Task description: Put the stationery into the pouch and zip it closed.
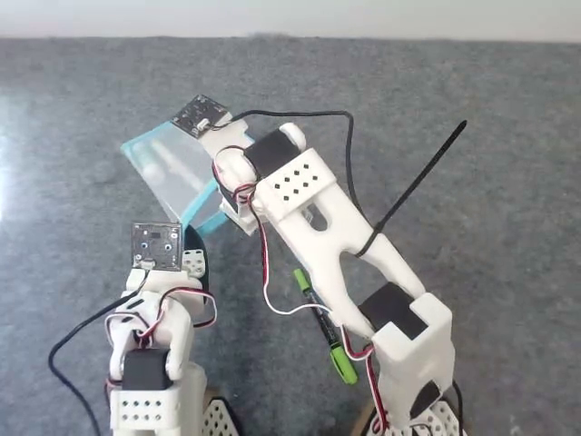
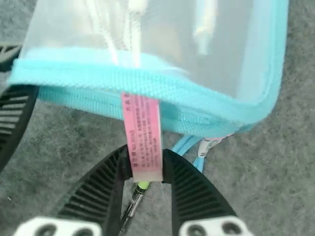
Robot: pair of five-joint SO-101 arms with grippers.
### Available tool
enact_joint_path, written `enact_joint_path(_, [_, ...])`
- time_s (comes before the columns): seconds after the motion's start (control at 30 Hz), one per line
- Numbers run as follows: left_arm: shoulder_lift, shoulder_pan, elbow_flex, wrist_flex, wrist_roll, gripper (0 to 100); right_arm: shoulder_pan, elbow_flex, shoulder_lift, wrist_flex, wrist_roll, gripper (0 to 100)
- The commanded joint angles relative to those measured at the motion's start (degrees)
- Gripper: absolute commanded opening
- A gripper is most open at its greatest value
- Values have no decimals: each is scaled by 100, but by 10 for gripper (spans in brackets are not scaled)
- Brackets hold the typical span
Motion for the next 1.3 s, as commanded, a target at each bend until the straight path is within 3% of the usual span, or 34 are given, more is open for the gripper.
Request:
enact_joint_path(0.0, [-9, 141, -127, -141, -114, 12, -31, -712, -110, 479, 299, 9])
enact_joint_path(0.33, [-9, 308, -110, -97, -352, 12, -22, -879, 13, 919, 273, 11])
enact_joint_path(0.83, [-9, 615, -57, -97, -501, 12, 576, -1257, 400, -84, -70, 17])
enact_joint_path(1.07, [-9, 598, -57, -97, -501, 12, 593, -1257, 391, -40, -105, 249])
enact_joint_path(1.27, [-9, 571, -57, -97, -492, 12, 593, -1292, 295, 312, -105, 272])
